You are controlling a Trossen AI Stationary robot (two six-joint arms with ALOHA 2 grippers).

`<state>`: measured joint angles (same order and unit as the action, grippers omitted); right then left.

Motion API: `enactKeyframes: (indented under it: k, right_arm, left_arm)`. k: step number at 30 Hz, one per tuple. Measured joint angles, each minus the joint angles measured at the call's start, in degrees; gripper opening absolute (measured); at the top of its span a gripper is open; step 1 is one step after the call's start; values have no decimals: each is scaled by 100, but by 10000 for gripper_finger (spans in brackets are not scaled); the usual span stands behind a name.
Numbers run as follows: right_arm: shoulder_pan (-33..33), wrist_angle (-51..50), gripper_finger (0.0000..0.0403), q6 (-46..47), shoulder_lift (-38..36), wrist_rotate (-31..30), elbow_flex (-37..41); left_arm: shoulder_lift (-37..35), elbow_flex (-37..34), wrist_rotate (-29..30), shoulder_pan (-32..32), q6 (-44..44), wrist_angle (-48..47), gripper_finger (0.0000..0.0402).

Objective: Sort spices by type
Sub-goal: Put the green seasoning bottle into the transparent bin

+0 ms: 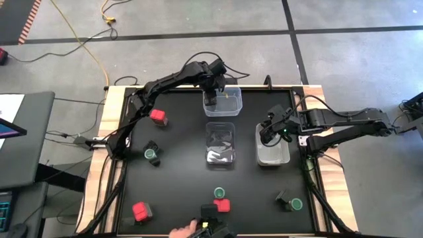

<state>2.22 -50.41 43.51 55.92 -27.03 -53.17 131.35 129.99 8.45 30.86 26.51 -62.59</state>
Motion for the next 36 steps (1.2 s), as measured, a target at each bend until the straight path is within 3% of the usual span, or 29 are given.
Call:
enactKeyframes:
  k: [9, 18, 28, 36]
  right_arm:
    - [1, -2, 111, 0, 0, 0, 0]
    - [0, -2, 111, 0, 0, 0, 0]
    - [1, -1, 111, 0, 0, 0, 0]
    - [2, -2, 111, -2, 0, 0, 0]
  left_arm:
    - [0, 0, -46, 8, -599, -4, 124]
    - [0, 0, -79, 8, -599, -4, 104]
    - [0, 0, -323, -1, -293, 70, 75]
    - [0, -4, -326, -9, 828, 103, 75]
